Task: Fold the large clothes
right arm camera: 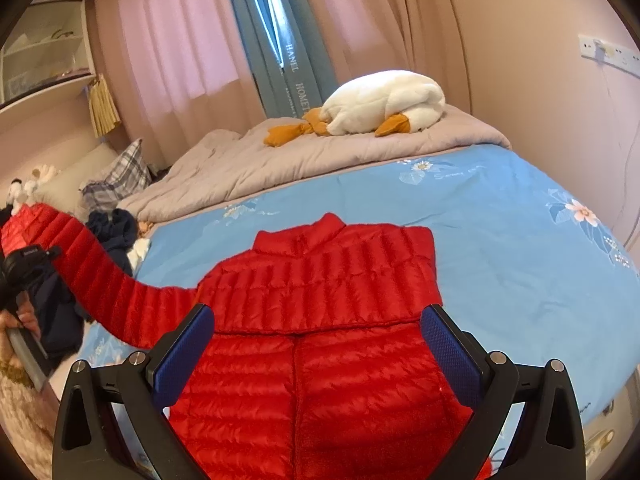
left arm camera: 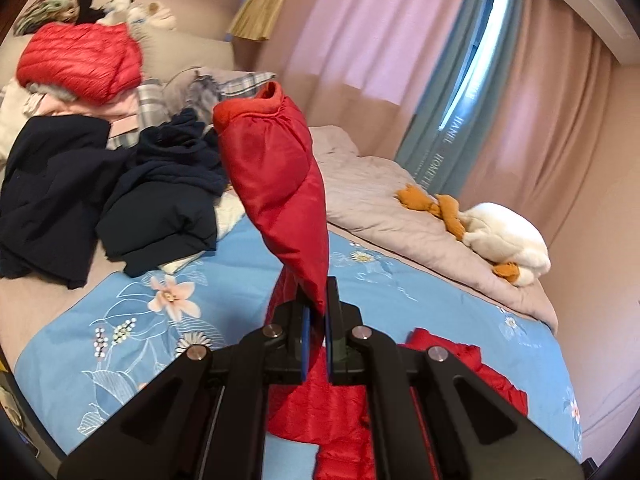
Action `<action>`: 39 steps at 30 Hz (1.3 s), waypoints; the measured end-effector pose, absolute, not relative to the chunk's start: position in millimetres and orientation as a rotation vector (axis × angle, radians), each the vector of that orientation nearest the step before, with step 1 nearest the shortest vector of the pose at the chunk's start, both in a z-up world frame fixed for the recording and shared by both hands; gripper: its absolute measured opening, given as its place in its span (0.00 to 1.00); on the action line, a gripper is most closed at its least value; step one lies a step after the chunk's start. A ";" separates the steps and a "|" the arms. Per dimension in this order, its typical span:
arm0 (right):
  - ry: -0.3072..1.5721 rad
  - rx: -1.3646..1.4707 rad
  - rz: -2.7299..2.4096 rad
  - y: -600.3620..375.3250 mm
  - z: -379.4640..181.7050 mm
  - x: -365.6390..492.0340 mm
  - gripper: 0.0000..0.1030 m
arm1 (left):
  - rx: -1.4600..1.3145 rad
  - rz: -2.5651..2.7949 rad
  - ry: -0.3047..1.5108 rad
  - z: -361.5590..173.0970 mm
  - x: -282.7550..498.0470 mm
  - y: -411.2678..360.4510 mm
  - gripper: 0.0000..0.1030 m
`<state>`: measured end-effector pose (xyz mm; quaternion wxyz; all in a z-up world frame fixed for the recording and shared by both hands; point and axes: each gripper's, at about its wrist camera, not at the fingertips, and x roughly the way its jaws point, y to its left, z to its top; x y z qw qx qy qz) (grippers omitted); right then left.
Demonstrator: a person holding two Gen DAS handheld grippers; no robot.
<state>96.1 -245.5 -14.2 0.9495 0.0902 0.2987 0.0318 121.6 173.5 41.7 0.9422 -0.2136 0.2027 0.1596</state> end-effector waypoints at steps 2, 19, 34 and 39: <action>0.607 0.187 0.066 -246.7 -13.8 95.5 0.99 | -0.421 0.305 0.415 44.8 123.5 164.8 0.04; 0.598 0.215 0.047 -257.2 -13.8 89.7 0.99 | -0.338 0.166 0.445 52.8 141.6 109.4 0.04; 0.594 0.237 0.030 -269.9 -13.7 87.7 0.99 | -0.297 0.092 0.478 50.8 152.4 73.4 0.04; 0.593 0.246 0.024 -273.8 -13.6 87.1 0.99 | -0.293 0.069 0.489 49.6 155.6 64.1 0.04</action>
